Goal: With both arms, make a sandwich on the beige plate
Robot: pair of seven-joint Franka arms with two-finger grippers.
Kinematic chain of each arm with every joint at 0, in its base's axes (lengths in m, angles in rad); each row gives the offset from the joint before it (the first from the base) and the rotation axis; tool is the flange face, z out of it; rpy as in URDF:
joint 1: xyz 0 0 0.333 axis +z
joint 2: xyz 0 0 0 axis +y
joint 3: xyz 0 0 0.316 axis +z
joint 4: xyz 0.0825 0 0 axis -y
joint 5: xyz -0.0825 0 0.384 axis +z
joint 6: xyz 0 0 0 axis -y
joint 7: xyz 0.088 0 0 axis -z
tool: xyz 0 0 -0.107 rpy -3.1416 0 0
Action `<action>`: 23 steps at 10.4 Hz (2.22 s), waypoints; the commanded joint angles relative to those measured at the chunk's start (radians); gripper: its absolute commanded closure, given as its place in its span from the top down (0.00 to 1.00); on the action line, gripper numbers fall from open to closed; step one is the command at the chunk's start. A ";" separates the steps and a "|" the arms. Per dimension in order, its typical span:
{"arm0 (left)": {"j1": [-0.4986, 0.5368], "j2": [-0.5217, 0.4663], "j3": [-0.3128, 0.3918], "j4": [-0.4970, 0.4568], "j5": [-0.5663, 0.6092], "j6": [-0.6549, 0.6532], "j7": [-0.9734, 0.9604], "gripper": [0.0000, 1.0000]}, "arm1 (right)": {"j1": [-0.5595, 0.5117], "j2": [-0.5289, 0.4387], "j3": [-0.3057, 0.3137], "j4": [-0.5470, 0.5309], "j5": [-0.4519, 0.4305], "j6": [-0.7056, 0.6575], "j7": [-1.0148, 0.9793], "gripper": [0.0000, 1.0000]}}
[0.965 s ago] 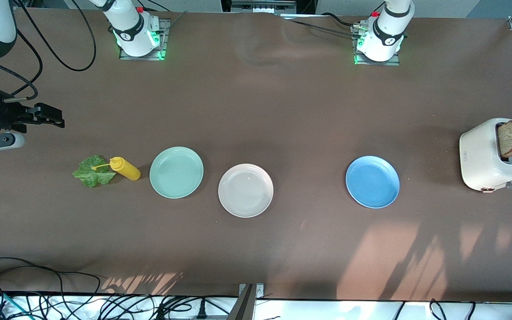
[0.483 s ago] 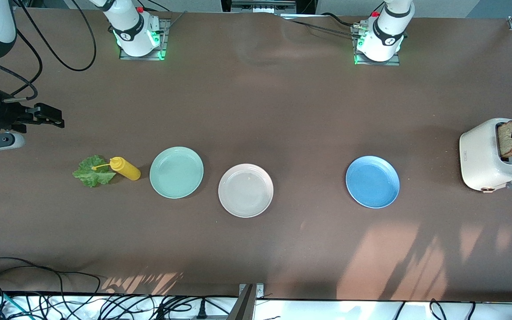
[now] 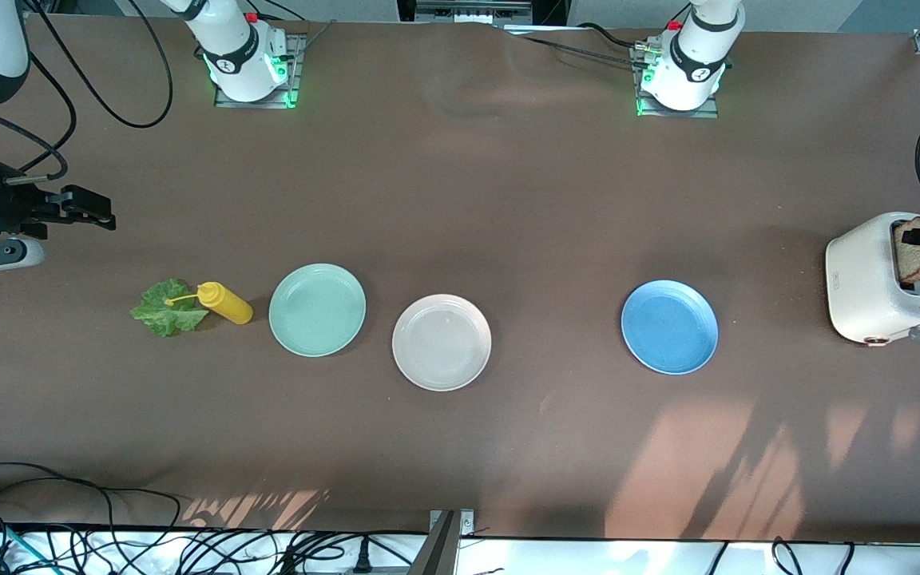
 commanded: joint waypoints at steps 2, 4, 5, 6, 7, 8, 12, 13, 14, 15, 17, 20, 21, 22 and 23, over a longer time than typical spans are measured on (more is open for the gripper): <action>0.004 -0.002 -0.006 -0.024 0.033 0.012 0.009 0.94 | -0.007 -0.009 0.003 -0.010 0.019 0.008 0.006 1.00; 0.004 0.003 -0.005 -0.024 0.033 0.012 0.008 0.94 | -0.007 -0.009 0.003 -0.012 0.018 0.008 0.006 1.00; 0.004 0.003 -0.006 -0.024 0.033 0.012 0.008 0.92 | -0.007 -0.009 0.003 -0.012 0.018 0.008 0.006 1.00; 0.004 0.007 -0.006 -0.024 0.033 0.012 0.008 0.89 | -0.007 -0.009 0.003 -0.012 0.018 0.008 0.006 1.00; 0.002 0.009 -0.005 -0.024 0.033 0.012 0.008 0.79 | -0.007 -0.009 0.003 -0.012 0.018 0.008 0.006 1.00; 0.002 0.009 -0.005 -0.024 0.035 0.012 0.010 0.77 | -0.007 -0.009 0.003 -0.012 0.018 0.008 0.006 1.00; 0.002 0.018 -0.006 -0.019 0.111 0.030 0.008 0.75 | -0.009 -0.009 0.003 -0.012 0.018 0.008 0.006 1.00; 0.001 0.020 -0.006 -0.019 0.111 0.032 0.007 0.72 | -0.007 -0.009 0.003 -0.012 0.019 0.008 0.006 1.00; 0.001 0.023 -0.008 -0.021 0.110 0.032 0.007 0.72 | -0.007 -0.009 0.003 -0.012 0.018 0.008 0.006 1.00; 0.001 0.026 -0.008 -0.021 0.104 0.032 0.005 0.72 | -0.009 -0.009 0.003 -0.012 0.019 0.008 0.006 1.00; -0.004 0.034 -0.008 -0.021 0.107 0.030 -0.004 0.66 | -0.009 -0.009 0.003 -0.012 0.018 0.008 0.006 1.00; -0.004 0.034 -0.006 -0.019 0.110 0.030 -0.005 0.29 | -0.009 -0.009 0.003 -0.012 0.018 0.008 0.006 1.00; -0.004 0.034 -0.006 -0.018 0.111 0.030 -0.005 0.20 | -0.009 -0.009 0.003 -0.012 0.019 0.008 0.006 1.00; -0.004 0.032 -0.006 -0.014 0.111 0.030 -0.005 0.11 | -0.009 -0.009 0.003 -0.012 0.018 0.008 0.006 1.00; -0.004 0.031 -0.006 -0.011 0.111 0.029 -0.005 0.04 | -0.009 -0.009 0.003 -0.012 0.018 0.008 0.006 1.00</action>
